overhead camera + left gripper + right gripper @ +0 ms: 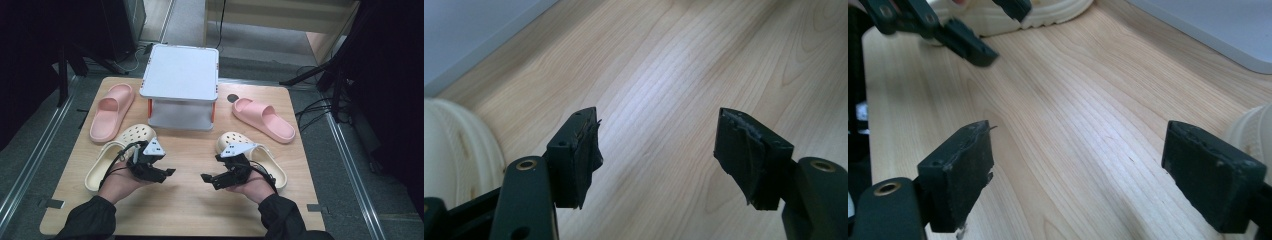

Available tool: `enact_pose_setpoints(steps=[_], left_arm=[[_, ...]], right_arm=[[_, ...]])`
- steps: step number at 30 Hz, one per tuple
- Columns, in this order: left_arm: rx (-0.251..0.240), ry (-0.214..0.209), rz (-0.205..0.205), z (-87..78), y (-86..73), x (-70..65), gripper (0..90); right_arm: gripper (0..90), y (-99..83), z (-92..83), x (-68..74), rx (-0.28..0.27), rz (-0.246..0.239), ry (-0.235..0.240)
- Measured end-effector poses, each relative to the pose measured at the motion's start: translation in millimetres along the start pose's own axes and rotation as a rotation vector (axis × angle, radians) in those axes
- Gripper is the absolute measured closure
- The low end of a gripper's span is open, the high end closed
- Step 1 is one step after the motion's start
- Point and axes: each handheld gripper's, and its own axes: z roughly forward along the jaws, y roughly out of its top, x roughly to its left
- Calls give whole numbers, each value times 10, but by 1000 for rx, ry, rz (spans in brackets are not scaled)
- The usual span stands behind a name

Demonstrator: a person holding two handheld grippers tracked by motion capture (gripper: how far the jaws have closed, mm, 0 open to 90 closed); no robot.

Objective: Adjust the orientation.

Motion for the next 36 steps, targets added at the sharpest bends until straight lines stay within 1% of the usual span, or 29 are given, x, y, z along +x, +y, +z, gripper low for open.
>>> enact_pose_setpoints(steps=[1,2,4,6,7,8,9,10,11,12,13,14,15,16,17,18,19,20,21,23,24,25,26,28,29,31,33,36], left_arm=[[0,0,0,0,0,0,349],[5,4,-16,-29,-8,8,349],[0,3,-27,-77,-33,25,411],[-11,-14,-42,-131,-51,57,455],[-17,-18,-54,-151,-57,69,461],[-23,-20,-58,-171,-62,80,462],[-28,-28,-59,-183,-65,89,473],[-38,-45,-63,-205,-67,105,481],[-65,-52,-73,-242,-70,124,489],[-65,-52,-73,-242,-70,124,503],[-69,-56,-78,-262,-76,138,503],[-57,-46,-89,-298,-90,151,517],[-57,-46,-89,-298,-90,151,521],[-50,-38,-90,-317,-101,154,525],[-43,-36,-103,-358,-121,176,526],[-43,-36,-103,-358,-121,176,526],[-47,-32,-111,-378,-129,183,526],[-43,-27,-121,-407,-135,194,526],[-41,-18,-123,-423,-138,201,525],[-38,-13,-135,-462,-150,214,524],[-37,-13,-139,-479,-159,224,520],[-31,-12,-143,-493,-168,234,520],[-28,-3,-145,-508,-179,238,518],[-20,1,-147,-542,-201,253,511],[-19,5,-155,-558,-212,258,511],[-11,15,-166,-595,-236,272,506],[-11,29,-177,-627,-265,287,504],[-1,43,-204,-686,-324,334,504]], right_arm=[[145,2,-2,5,3,-4,-9],[145,2,-2,5,3,-4,-9],[160,1,-10,14,7,2,-29],[158,11,-24,28,0,8,-32],[156,19,-29,40,-5,8,-34],[163,27,-32,51,-10,-1,-40],[201,36,-35,63,-12,-7,-47],[262,43,-39,69,-10,-9,-42],[364,66,-43,72,-2,8,-29],[385,80,-44,73,10,17,-22],[385,80,-44,73,10,17,-22],[432,117,-39,80,42,14,-24],[437,129,-36,83,54,15,-23],[446,131,-31,81,56,18,-14],[464,132,-28,82,53,25,-13],[470,132,-26,85,47,35,-5],[470,132,-26,85,47,35,-5],[485,128,-25,86,40,28,6],[502,127,-28,94,28,2,2],[485,123,-30,99,22,-26,5],[450,129,-32,101,29,-29,12],[450,129,-32,101,29,-29,12],[443,136,-33,102,36,-34,16],[428,149,-35,112,46,-67,9],[416,157,-34,116,47,-76,4],[376,176,-20,118,52,-69,17],[366,181,-12,113,57,-63,23],[339,194,13,104,67,-59,38]])
